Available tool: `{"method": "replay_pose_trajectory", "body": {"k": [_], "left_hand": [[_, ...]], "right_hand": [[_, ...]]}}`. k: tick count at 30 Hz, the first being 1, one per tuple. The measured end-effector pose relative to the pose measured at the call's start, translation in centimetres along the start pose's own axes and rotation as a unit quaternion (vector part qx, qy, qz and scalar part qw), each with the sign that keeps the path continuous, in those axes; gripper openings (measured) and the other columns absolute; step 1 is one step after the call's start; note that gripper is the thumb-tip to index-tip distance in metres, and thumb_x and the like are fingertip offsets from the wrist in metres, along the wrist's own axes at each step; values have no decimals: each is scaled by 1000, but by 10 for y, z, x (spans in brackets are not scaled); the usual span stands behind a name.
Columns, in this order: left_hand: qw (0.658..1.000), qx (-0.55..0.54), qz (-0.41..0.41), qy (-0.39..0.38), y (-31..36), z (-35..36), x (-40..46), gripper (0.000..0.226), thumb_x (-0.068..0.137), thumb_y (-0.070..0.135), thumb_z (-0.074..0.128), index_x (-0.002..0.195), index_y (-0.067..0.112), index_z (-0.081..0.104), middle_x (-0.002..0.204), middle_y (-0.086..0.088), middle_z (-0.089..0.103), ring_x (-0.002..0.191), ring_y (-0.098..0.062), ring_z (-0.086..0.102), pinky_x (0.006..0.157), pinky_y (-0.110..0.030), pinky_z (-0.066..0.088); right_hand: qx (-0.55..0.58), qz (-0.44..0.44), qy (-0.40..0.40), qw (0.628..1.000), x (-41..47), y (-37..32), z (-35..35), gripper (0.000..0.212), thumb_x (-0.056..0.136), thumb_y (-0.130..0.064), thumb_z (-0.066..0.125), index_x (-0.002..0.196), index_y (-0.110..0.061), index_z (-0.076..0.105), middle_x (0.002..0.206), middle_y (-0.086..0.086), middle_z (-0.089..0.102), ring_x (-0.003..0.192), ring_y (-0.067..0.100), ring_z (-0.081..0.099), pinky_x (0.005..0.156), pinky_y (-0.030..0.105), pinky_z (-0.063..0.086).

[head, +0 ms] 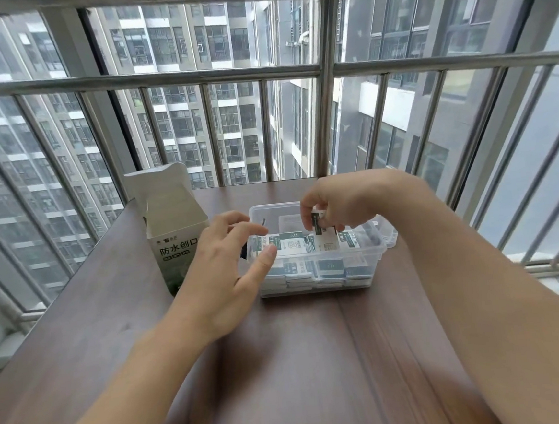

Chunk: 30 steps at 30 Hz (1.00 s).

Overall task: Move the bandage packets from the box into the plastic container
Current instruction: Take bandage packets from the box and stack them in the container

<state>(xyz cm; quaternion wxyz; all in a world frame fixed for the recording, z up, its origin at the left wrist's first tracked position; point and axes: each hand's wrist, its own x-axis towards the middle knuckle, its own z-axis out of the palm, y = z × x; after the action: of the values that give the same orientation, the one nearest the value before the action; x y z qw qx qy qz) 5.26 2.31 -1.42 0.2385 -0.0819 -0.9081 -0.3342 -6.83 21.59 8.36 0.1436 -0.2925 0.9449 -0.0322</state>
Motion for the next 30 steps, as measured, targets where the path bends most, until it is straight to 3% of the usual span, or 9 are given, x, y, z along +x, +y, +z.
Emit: {"method": "replay_pose_trajectory", "body": {"k": [6,10,13,22,26,30], "left_hand": [[1000,-7,2,-8,-2,1,0,47,89,63,44,120,32,63,128,13,45,127,-10,46,106,-42,45],[1000,-12,3,-9,-1,1,0,45,90,60,47,121,31,62,127,13,46,127,-11,46,107,-42,46],[1000,-14,5,-7,-1,1,0,40,92,55,50,122,30,61,128,14,46,126,-10,47,106,-43,46],[1000,-19,6,-2,0,1,0,39,93,53,52,123,28,59,127,16,46,125,-8,48,106,-42,46],[1000,-20,5,-3,0,1,-1,36,97,50,54,125,28,58,128,16,46,125,-8,48,106,-42,46],[1000,-17,2,-2,1,1,0,36,98,51,53,125,28,57,128,16,46,125,-8,47,106,-41,46]], "right_hand": [[9,2,-27,1000,7,2,9,20,89,-16,75,99,-32,67,108,2,73,71,12,69,55,21,49],[27,15,-34,999,12,5,14,35,87,-16,78,114,-32,63,112,5,72,78,17,73,62,28,54],[32,15,-36,999,13,6,15,50,87,-16,78,130,-32,58,109,8,73,73,17,72,61,27,54],[-25,36,-40,998,9,2,13,68,84,-17,79,144,-30,51,104,4,72,72,15,70,58,25,53],[-75,39,-34,996,9,-2,15,56,87,-18,75,140,-22,58,81,2,68,61,13,64,51,21,49],[-79,34,-42,995,16,0,17,47,85,-18,76,130,-16,64,98,6,74,65,16,68,53,24,53]]}}
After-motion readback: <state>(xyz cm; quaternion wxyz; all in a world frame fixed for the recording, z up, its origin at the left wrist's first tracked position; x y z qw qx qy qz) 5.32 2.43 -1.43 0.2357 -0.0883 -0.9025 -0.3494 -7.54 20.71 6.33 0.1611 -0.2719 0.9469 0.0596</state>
